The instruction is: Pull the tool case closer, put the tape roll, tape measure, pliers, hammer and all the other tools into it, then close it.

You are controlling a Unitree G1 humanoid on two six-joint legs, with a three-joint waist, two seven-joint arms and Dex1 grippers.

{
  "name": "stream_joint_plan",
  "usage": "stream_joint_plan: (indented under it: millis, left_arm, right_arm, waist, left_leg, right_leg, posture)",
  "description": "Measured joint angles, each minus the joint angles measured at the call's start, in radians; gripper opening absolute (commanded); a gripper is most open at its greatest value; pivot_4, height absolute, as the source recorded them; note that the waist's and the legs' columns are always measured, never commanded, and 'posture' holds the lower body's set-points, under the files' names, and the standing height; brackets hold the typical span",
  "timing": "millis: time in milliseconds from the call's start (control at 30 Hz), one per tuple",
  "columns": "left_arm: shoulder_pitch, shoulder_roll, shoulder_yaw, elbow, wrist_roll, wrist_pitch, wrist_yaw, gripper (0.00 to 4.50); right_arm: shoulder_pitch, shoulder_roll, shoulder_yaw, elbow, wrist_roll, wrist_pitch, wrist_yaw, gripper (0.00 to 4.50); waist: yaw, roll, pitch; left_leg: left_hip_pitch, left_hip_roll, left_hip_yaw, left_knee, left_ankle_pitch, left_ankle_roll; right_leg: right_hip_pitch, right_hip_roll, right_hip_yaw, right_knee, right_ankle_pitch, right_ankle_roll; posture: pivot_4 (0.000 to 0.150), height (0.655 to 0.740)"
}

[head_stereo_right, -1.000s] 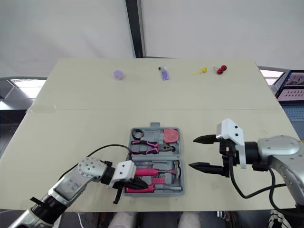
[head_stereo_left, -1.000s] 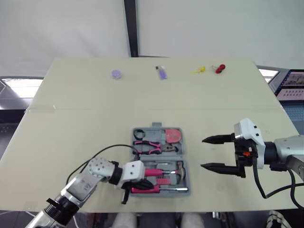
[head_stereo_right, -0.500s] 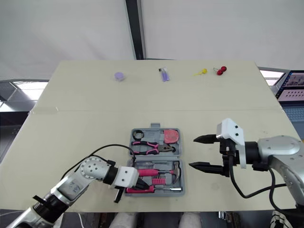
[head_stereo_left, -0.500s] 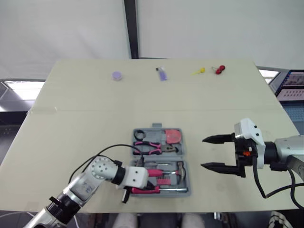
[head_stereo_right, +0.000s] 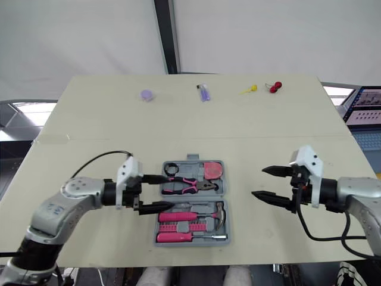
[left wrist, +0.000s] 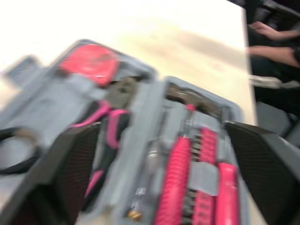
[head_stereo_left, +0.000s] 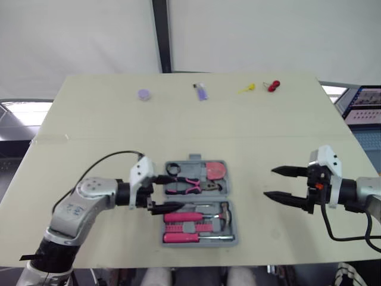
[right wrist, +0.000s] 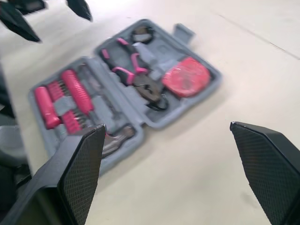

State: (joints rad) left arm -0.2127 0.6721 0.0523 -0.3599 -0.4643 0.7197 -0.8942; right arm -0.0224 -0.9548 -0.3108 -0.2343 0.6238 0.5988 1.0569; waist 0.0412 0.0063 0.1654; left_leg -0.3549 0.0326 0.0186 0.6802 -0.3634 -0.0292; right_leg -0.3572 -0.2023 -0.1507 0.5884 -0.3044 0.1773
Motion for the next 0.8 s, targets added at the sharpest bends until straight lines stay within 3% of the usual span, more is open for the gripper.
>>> stream_joint_plan:
  millis: [167, 367, 633, 733, 800]
  left_arm:
    - [0.157, 0.102, 0.283, 0.099, 0.033, -0.029, 0.085, 4.47]
    - [0.245, 0.113, 0.512, 0.287, 0.05, -0.129, 0.155, 4.47]
    - [0.282, 0.114, 0.525, 0.342, 0.063, -0.177, 0.155, 4.47]
    - [0.283, 0.118, 0.47, 0.338, 0.077, -0.206, 0.127, 3.65]
    - [0.28, 0.117, 0.418, 0.336, 0.081, -0.228, 0.102, 2.7]
  right_arm:
    - [0.057, 0.065, -0.046, 0.183, -0.067, -0.092, -0.031, 4.5]
    - [0.025, 0.093, -0.053, 0.287, -0.111, -0.175, -0.056, 4.5]
    - [-0.002, 0.111, -0.043, 0.372, -0.154, -0.227, -0.056, 4.5]
    - [-0.002, 0.112, -0.03, 0.366, -0.154, -0.218, -0.05, 4.5]
    - [-0.002, 0.124, -0.008, 0.343, -0.154, -0.21, -0.049, 4.24]
  waist:
    - [-0.016, 0.0, 0.0]
    - [-0.02, 0.001, 0.001]
    - [-0.018, 0.0, 0.001]
    - [-0.02, 0.0, 0.001]
    - [-0.02, 0.0, 0.001]
  left_leg:
    - [0.0, 0.0, 0.001, -0.003, 0.0, 0.0]
    - [0.001, 0.0, 0.001, -0.003, 0.0, -0.001]
    - [0.001, 0.0, 0.002, -0.002, 0.0, -0.001]
    - [0.001, 0.0, 0.002, -0.004, 0.0, -0.001]
    - [0.001, 0.0, 0.002, -0.004, 0.0, -0.001]
  right_leg:
    - [0.0, 0.0, 0.0, -0.002, 0.0, 0.0]
    - [-0.001, 0.0, 0.0, -0.001, 0.0, 0.0]
    - [-0.001, 0.0, 0.001, -0.001, 0.0, 0.0]
    - [-0.001, 0.0, 0.001, -0.001, 0.0, 0.0]
    - [-0.002, 0.0, 0.001, -0.001, 0.0, 0.0]
  posture:
    - [0.15, 0.74]
    - [0.15, 0.74]
    - [0.15, 0.74]
    - [0.15, 0.74]
    - [0.15, 0.74]
